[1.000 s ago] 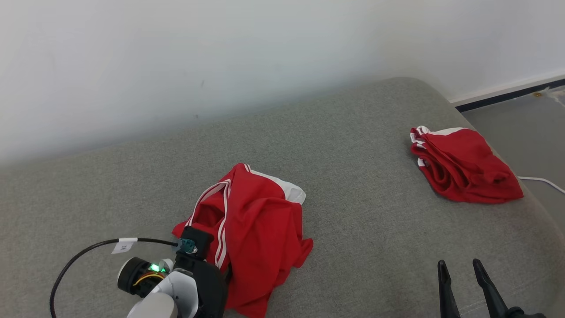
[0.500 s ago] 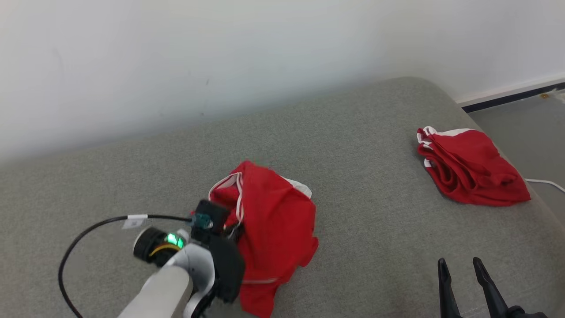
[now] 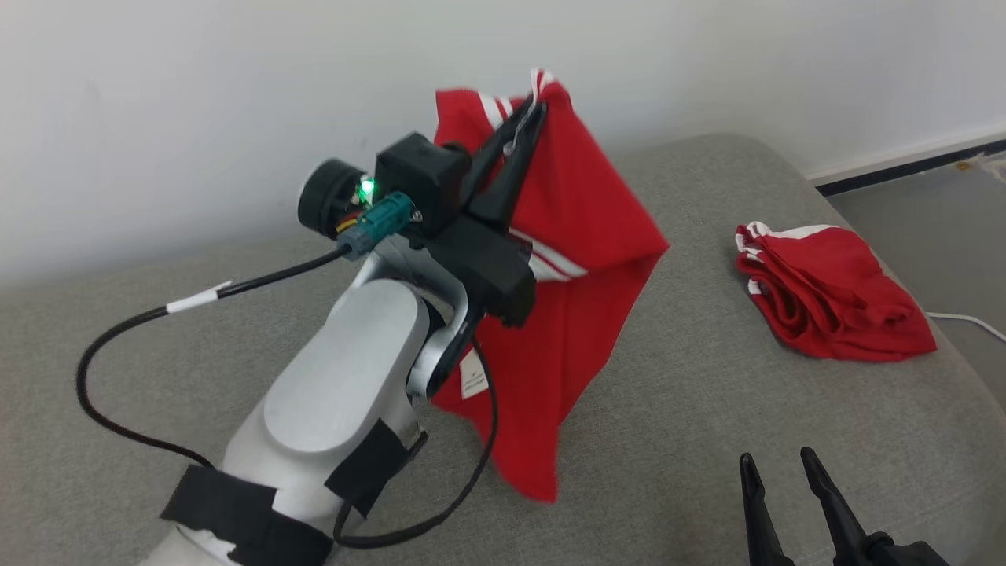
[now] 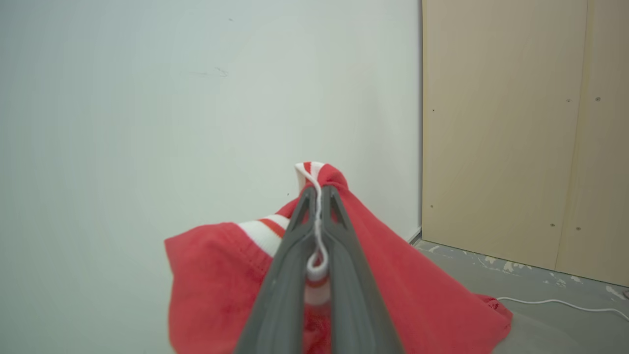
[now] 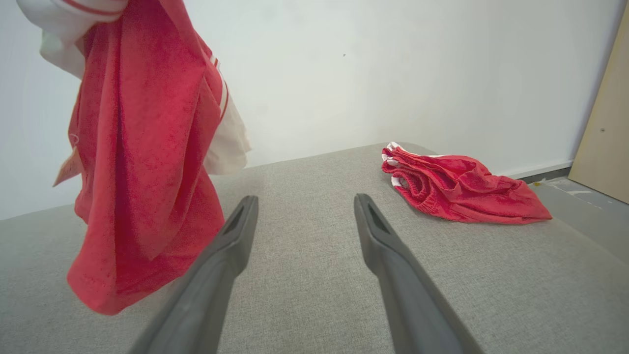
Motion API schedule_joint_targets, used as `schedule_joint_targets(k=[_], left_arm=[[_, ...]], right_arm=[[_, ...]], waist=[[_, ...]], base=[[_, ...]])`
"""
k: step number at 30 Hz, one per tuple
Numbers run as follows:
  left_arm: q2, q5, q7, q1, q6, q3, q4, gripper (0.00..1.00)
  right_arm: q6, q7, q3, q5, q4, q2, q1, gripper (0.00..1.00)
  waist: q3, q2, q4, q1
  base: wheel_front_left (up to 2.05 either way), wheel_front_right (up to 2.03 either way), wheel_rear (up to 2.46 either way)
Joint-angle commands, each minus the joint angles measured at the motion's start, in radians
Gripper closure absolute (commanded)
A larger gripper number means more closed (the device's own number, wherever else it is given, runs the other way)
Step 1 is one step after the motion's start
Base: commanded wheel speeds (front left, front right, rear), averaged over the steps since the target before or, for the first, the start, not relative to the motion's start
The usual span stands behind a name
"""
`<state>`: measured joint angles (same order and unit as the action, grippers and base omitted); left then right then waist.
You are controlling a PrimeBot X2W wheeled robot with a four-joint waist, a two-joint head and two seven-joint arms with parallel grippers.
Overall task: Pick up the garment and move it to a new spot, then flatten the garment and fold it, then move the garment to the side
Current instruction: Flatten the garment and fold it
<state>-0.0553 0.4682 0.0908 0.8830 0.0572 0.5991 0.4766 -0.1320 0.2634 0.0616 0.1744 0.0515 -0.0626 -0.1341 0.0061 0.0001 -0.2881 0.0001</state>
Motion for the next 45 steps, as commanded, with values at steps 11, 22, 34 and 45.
schedule_joint_targets(k=[11,22,34,45], left_arm=[[0.004,0.178,0.173,0.126,-0.168,0.099,-0.004,1.0],[-0.031,0.207,0.175,-0.196,-0.198,0.038,0.098,1.0],[-0.125,0.221,0.172,-0.539,-0.256,-0.075,0.009,1.0],[-0.21,0.275,0.056,-0.66,-0.291,-0.096,-0.109,0.0]], right_arm=[[0.003,0.001,0.017,0.014,0.006,-0.011,0.005,0.0],[0.003,0.001,-0.02,0.013,-0.024,-0.005,0.015,0.0],[0.003,0.001,-0.031,0.013,-0.038,-0.004,0.012,0.0],[0.003,0.001,-0.026,0.019,-0.032,0.001,0.014,0.0]], waist=[[0.028,-0.0001,-0.075,-0.0001],[0.1,-0.0001,0.105,-0.0001],[0.112,-0.0001,0.199,-0.0001],[0.098,-0.0001,0.193,-0.0001]], base=[[0.0,0.0,0.0],[0.0,0.0,0.0],[0.0,0.0,0.0],[0.0,0.0,0.0]])
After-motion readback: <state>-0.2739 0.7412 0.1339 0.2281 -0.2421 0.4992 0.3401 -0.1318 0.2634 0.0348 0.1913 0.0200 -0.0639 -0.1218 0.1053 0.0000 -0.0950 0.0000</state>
